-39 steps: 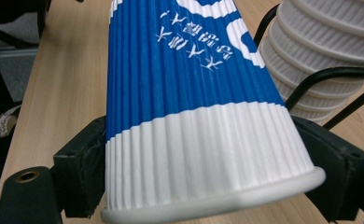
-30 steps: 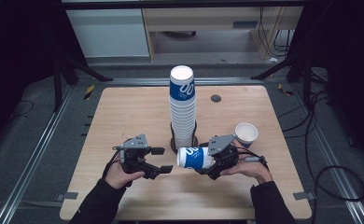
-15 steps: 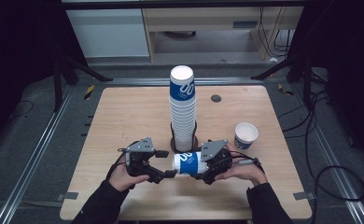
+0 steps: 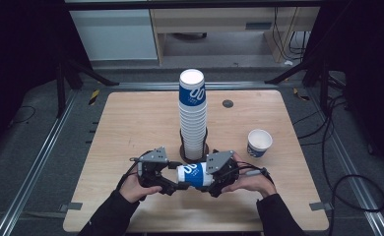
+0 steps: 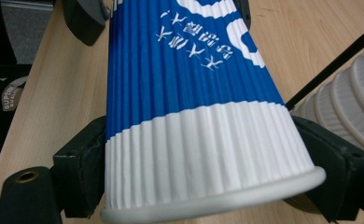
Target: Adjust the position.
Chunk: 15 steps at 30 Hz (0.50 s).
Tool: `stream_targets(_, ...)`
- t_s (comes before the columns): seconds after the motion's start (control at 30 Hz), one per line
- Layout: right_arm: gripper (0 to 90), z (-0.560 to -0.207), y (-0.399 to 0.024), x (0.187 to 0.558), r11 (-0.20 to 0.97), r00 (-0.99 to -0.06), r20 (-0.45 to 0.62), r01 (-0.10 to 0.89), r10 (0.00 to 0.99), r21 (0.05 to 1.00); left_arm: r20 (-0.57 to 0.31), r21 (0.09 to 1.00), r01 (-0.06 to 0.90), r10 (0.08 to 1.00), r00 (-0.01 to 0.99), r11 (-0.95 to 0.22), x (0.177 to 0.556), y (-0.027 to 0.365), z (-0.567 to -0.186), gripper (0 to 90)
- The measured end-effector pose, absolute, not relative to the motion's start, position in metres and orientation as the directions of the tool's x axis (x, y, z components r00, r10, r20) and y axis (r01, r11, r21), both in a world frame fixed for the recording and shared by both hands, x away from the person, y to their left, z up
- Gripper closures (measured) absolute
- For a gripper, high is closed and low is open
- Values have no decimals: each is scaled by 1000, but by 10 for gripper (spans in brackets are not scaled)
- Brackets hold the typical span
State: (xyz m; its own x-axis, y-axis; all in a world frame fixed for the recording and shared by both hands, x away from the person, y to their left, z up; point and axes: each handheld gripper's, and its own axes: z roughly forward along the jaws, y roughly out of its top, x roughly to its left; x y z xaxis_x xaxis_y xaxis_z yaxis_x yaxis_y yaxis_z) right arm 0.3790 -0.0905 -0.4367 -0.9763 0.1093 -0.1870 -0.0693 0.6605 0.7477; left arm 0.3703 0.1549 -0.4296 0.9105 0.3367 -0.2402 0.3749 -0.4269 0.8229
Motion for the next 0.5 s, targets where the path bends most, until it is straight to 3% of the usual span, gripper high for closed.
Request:
stream_targets(0.2,143,-437,-88,378,656,-976,-194,-84,98,750,-255,817,385,331,908,-428,371,156,-430,248)
stream_targets(0.5,128,-438,-89,379,651,-977,-187,-78,100,755,-247,828,371,321,915,-420,371,157,-429,267)
